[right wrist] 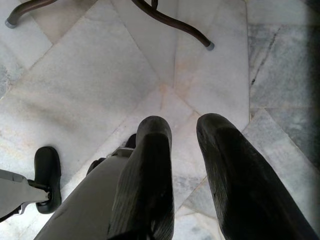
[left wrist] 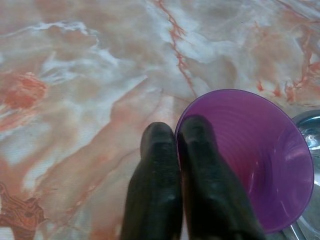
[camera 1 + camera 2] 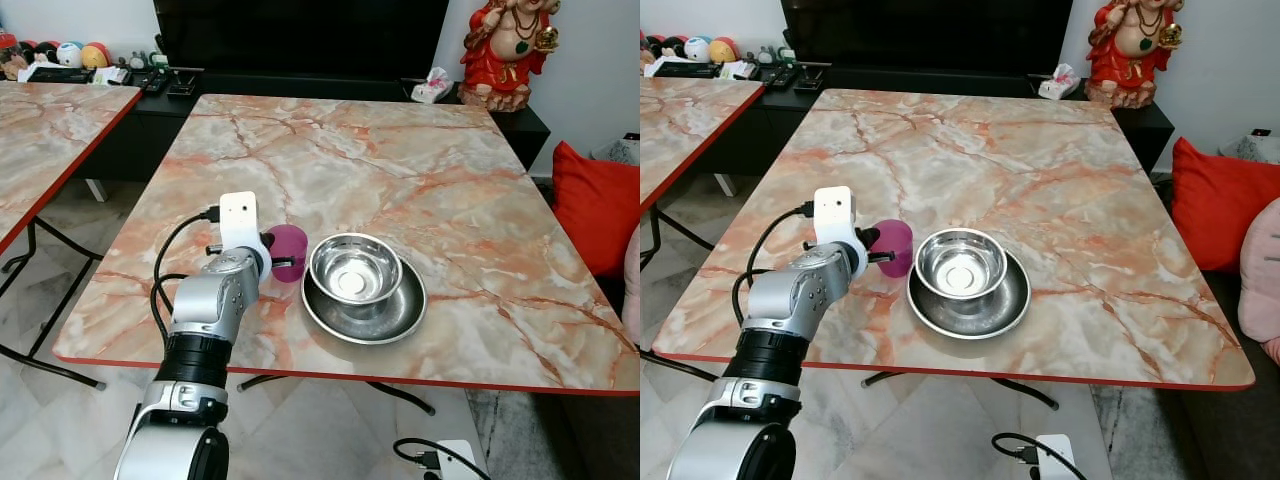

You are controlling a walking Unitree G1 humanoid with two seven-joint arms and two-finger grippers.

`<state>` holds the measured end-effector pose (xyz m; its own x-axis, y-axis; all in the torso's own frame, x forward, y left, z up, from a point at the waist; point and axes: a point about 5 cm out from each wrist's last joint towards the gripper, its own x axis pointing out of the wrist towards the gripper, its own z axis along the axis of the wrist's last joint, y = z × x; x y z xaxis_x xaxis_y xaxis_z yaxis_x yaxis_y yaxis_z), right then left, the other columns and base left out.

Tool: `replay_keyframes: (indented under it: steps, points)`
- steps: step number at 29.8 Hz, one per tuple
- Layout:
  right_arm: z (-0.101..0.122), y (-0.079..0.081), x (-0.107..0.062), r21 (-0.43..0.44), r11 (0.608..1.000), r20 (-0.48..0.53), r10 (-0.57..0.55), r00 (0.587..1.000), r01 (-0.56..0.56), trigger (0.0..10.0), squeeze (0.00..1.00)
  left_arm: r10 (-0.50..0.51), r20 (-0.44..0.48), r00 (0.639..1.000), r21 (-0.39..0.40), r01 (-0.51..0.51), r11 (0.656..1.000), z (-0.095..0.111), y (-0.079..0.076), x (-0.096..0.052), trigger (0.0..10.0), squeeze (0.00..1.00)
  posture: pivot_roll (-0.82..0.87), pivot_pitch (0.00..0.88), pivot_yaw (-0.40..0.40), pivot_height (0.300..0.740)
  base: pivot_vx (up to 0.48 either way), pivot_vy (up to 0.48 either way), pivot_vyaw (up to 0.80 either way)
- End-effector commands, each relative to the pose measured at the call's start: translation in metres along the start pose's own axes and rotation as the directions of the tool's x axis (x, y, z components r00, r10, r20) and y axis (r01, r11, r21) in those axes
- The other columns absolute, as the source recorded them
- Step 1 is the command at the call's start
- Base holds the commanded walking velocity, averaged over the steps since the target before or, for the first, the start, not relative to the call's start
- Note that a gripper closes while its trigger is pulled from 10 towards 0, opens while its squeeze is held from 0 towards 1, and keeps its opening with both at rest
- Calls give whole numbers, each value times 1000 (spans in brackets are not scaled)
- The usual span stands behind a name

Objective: Setting the table

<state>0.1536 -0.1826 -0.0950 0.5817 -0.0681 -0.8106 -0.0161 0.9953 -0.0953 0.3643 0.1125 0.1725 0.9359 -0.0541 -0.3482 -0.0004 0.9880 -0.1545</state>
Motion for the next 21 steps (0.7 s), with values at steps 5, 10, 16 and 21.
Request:
replay_keyframes:
  steps: [5, 10, 16, 21]
  points:
    - [-4, -2, -1, -2, 1000, -15, -1, 1000, 1, 10000, 0, 17, 24, 1000, -5, -17, 1000, 3, 2, -2, 10000, 561, 38, 17, -27, 740, 0, 0, 0]
    - [-4, -1, -1, -6, 1000, -17, -2, 1000, 1, 10000, 0, 20, 36, 999, -15, -19, 1000, 5, 1, -2, 10000, 557, 37, 18, -27, 740, 0, 0, 0]
    - [-4, -1, -1, -8, 1000, -16, -2, 1000, 2, 10000, 0, 19, 37, 999, -16, -18, 1000, 5, 1, -1, 10000, 553, 38, 18, -26, 740, 0, 0, 0]
    - [-3, -1, -1, -7, 1000, -14, -3, 1000, 3, 10000, 0, 23, 39, 999, -18, -22, 1000, 5, 2, -1, 10000, 518, 38, 19, -26, 740, 0, 0, 0]
